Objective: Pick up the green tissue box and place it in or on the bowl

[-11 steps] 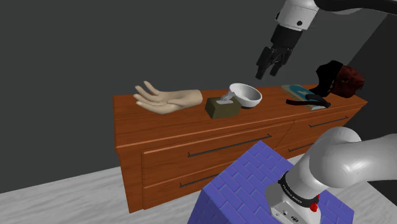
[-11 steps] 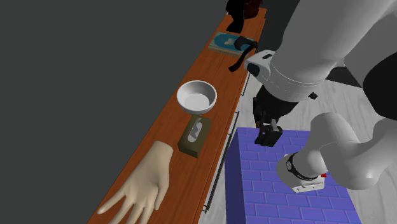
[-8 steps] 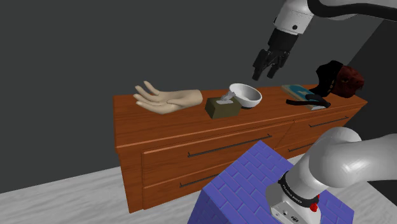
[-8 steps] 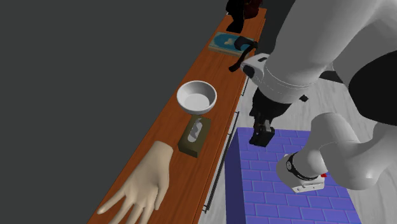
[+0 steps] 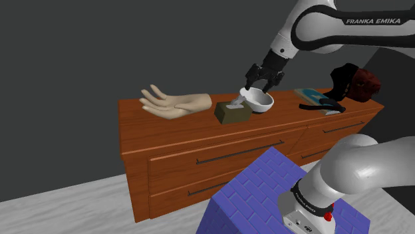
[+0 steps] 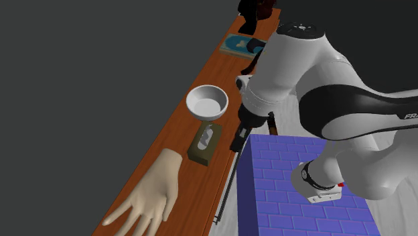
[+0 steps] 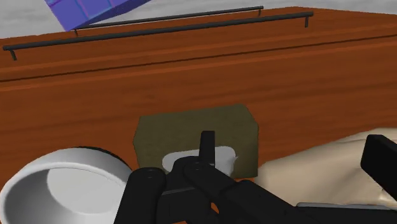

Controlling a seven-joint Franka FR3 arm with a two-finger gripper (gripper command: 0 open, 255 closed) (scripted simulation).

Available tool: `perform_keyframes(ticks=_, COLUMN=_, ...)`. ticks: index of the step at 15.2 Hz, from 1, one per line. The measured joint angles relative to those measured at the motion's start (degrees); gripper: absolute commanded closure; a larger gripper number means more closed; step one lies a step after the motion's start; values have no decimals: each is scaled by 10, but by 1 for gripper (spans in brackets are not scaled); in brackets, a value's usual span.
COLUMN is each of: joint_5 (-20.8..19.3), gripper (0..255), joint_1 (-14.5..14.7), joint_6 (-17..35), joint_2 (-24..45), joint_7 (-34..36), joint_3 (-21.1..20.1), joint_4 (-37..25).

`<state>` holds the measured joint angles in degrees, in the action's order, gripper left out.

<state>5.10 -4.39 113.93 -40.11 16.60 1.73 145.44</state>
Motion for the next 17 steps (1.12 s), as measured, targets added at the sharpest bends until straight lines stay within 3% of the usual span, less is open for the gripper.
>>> perform_keyframes(ticks=5, joint_5=37, gripper=0, joint_1=-21, joint_6=153, joint_2=61, joint_7=44, joint_3=14, joint_4=46)
perform_keyframes(ticks=11, joint_5=110, gripper=0, joint_1=-18, joint_6=341, joint_2=177, joint_7=78, joint_3=33, joint_4=63)
perform_keyframes(ticks=17, joint_5=148, gripper=0, joint_1=-1, joint_6=408, joint_2=232, joint_7=59, joint_3=45, joint_4=65)
